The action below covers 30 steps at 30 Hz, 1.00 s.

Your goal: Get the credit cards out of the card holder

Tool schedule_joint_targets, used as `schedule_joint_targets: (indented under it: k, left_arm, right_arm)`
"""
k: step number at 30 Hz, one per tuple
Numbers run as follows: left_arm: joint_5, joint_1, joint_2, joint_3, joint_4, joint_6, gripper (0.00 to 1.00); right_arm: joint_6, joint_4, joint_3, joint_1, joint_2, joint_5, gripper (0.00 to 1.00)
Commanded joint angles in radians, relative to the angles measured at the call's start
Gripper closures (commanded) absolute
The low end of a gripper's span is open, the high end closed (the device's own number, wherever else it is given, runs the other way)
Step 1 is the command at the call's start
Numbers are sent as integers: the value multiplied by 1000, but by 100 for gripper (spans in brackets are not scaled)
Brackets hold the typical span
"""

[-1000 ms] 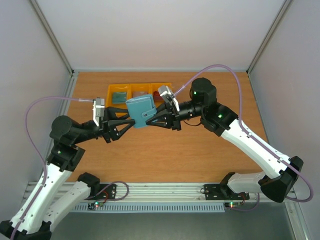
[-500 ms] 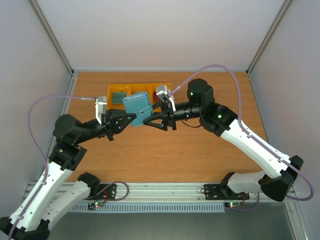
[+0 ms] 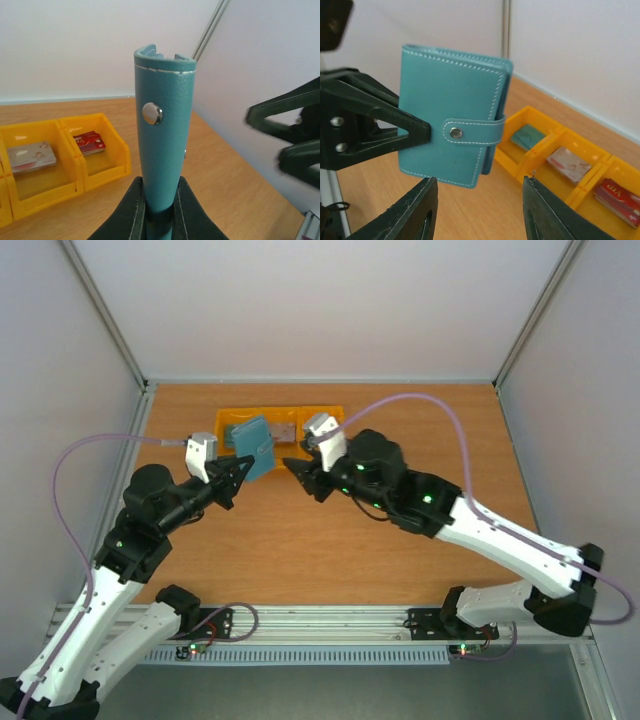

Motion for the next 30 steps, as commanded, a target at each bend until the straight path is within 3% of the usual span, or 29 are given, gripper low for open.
schedule_joint_targets:
  k: [1,13,23,30]
  left_arm:
    - [-27,-2,-2,34,20,47,100]
    - [50,-2,3,19,77,-1,100]
    - [-6,-2,11,26,74,-10,100]
    - [-14,-2,24,26,78,11,100]
  right_arm:
    - [5,2,104,22,125,21,52]
    - [57,-78,272,21,298,-53,47]
    - [81,-147,258,25,310,37,53]
    - [57,-175,285,49,315,71,43]
